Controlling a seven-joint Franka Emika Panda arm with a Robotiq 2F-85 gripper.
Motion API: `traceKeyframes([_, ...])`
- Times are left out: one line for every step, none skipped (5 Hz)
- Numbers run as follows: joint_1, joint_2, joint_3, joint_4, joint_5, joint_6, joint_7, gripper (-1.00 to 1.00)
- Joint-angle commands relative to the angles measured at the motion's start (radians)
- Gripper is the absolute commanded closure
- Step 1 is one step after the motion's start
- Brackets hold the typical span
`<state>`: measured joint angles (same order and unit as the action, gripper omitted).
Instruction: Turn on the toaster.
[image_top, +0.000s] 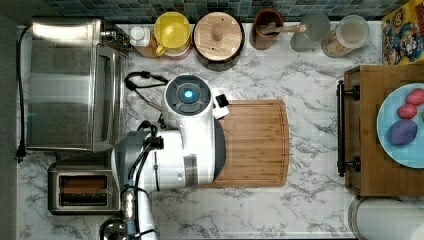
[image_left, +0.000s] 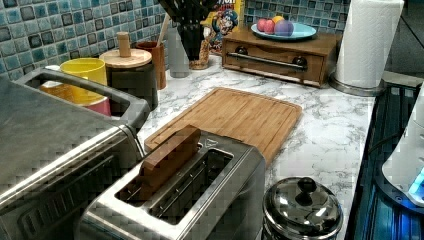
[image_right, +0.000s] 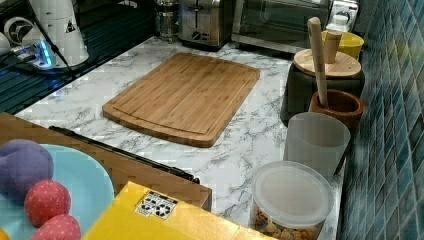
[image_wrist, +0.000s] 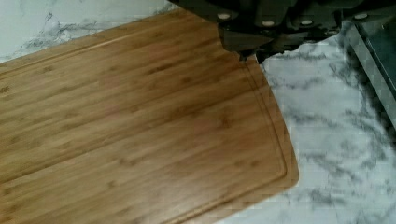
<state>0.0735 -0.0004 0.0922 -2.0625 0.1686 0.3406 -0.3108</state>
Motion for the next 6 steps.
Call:
traceKeyframes([0.083, -0.197, 0.120, -0.133, 0.011, 0.067, -0.048, 1.00])
traceKeyframes([0.099, -0.221, 0.141, -0.180, 0.020, 0.082, -0.042, 1.00])
traceKeyframes([0.113, -0.227, 0.149, -0.214, 0.019, 0.075, -0.041, 1.00])
traceKeyframes([0.125, -0.204, 0.166, -0.229, 0.019, 0.048, -0.046, 1.00])
traceKeyframes([0.136, -0.193, 0.181, -0.254, 0.024, 0.044, -0.044, 1.00])
traceKeyframes([0.151, -0.209, 0.179, -0.283, 0.057, 0.047, -0.063, 1.00])
